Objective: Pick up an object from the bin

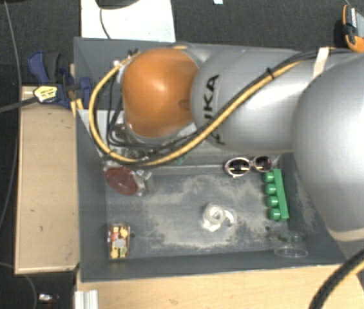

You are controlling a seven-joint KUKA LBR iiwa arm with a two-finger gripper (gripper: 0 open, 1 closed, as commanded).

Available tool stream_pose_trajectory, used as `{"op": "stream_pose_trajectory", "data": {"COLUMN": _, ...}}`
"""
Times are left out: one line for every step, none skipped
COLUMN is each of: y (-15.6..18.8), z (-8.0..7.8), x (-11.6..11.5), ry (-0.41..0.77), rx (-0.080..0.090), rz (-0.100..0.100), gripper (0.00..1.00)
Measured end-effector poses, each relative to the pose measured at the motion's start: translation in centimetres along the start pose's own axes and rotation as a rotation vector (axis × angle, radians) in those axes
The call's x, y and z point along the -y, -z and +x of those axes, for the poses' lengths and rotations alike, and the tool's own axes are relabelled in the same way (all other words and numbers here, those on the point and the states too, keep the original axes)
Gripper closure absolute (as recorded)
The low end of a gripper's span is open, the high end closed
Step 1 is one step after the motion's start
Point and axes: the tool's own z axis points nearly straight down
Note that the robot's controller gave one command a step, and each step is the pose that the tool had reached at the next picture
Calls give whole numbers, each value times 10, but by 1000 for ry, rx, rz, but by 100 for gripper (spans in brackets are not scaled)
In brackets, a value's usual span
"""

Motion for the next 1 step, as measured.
{"op": "stream_pose_trajectory", "data": {"y": 17, "z": -1, "x": 0, "ry": -3, "rx": 1, "rz": 0, "gripper": 100}}
